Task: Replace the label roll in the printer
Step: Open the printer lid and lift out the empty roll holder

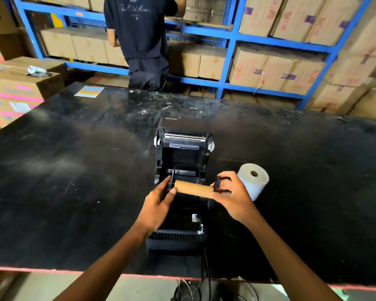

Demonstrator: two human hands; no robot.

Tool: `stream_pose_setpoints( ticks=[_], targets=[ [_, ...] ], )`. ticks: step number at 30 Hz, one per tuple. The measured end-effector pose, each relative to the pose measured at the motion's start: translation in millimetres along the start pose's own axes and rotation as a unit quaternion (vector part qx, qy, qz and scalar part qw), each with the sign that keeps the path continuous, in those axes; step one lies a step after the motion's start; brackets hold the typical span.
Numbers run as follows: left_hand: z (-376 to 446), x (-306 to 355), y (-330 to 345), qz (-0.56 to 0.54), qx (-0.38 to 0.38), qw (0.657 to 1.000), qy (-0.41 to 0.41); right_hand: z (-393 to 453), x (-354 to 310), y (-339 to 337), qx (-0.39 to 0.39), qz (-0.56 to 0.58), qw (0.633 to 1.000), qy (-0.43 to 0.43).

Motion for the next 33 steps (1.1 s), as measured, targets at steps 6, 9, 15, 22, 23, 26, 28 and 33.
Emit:
stream_pose_setpoints(
  ticks=[6, 9, 15, 22, 23, 26, 28, 33],
  targets=[
    [0.0, 28.5, 90.9, -0.036, -0.07, 0.996, 0.03, -44.1, 45.5, -84.6, 0.154, 0.123, 0.98, 0.042],
    [4.9, 23.8, 137.9, -0.052, -0.089, 0.995, -0.002, -50.4, 76.1, -116.6, 0.178, 0.164, 0.968, 0.063],
    [36.3, -8.2, 200.5, 0.074, -0.094, 0.993, -0.017, -43.4, 137.2, -193.8, 0.228, 0.193, 0.948, 0.109],
    [53.6, -50.6, 267.7, 0.402, -0.213, 0.89, 0.033, -28.0, 196.2, -226.6, 0.189, 0.18, 0.948, 0.181],
    [53.9, -53.0, 275.5, 0.418, -0.221, 0.88, 0.039, -25.8, 199.6, -224.4, 0.177, 0.176, 0.95, 0.188],
    [58.7, -57.3, 285.0, 0.446, -0.223, 0.864, 0.069, -20.4, 205.0, -220.0, 0.153, 0.178, 0.951, 0.202],
    [60.8, -59.0, 284.7, 0.451, -0.233, 0.858, 0.078, -18.2, 211.8, -217.3, 0.144, 0.186, 0.948, 0.215],
    [49.8, -40.7, 283.8, 0.281, -0.153, 0.944, 0.082, -8.6, 219.1, -207.4, 0.114, 0.201, 0.944, 0.235]
  ],
)
Point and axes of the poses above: each hand's wrist, its own z-axis towards the middle knuckle, its own y-axis out of the palm, x = y × z, the point moved 7 cm from there along z, towards the middle knuckle, and after that the axes turned 9 degrees about y, right-handed, at the moved point
